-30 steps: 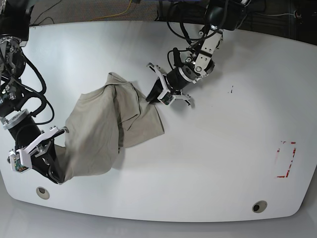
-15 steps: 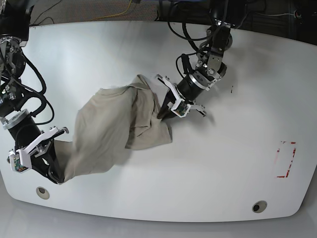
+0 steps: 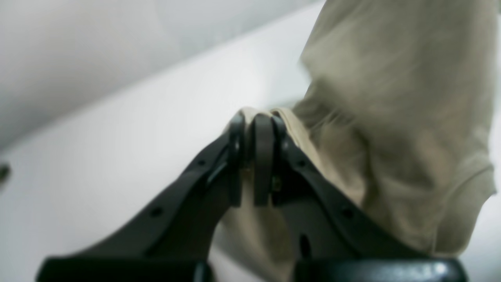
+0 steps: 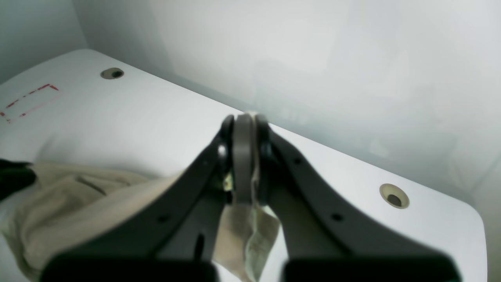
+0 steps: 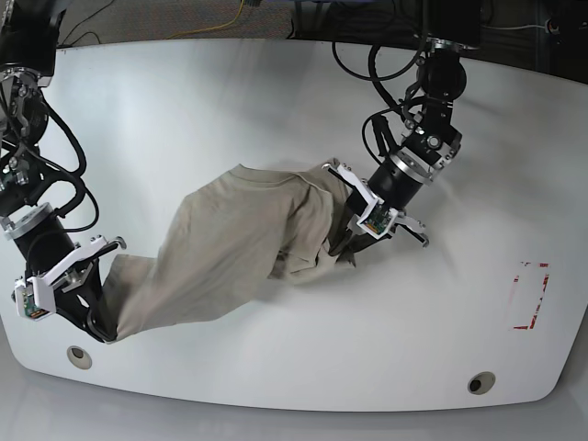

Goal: Layout the t-shirt on the table in an organized manner, then fold the t-shirt properly
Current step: 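Pull the held shirt edge with the left gripper away from the right gripper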

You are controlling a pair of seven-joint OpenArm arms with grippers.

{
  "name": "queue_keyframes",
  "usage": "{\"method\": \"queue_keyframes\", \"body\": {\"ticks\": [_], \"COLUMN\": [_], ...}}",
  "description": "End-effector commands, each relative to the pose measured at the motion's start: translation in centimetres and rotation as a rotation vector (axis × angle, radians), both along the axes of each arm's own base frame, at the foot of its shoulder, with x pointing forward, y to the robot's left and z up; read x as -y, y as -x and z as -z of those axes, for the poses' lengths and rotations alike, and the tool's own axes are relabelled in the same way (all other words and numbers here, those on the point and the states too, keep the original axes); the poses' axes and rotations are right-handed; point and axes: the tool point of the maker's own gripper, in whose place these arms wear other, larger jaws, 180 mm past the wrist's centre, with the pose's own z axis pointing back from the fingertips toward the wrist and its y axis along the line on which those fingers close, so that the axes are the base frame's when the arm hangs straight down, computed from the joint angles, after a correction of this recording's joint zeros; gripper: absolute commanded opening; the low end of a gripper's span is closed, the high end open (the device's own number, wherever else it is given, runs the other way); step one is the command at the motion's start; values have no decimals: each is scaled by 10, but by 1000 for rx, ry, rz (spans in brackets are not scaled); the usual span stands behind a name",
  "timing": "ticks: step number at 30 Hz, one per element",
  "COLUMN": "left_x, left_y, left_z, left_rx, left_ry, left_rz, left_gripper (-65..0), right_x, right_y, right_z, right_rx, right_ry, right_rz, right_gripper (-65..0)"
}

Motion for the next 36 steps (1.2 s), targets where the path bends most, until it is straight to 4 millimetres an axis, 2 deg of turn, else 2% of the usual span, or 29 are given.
{"method": "queue_keyframes", "body": {"ticks": [1,8,17,23,36], "left_x": [-7,-23,-32,-48,-79], "left_y": [-6,-20,-44,-62,-90], "left_z": [-38,-71,-116,-147,-217], "left_rx": [112,183,287,349,469], "left_ry": [32,-46,-99,-157,-278], "left_rz": [-13,-38,-60,-96,-181], "left_gripper": [-650,-650,-650,-650,-650], "right_x": [12,37,42,48,76], "right_y": [-1,-7,-11,-16,-31], "right_z": [-29,-38,-61,-74,-113], "right_rx": [86,106,162,194,266], "right_ry": [0,-17,-17,-26,-42], "right_rz": [29,94,104,117,175], "right_gripper": [-650,-650,-650,-650,-650]}}
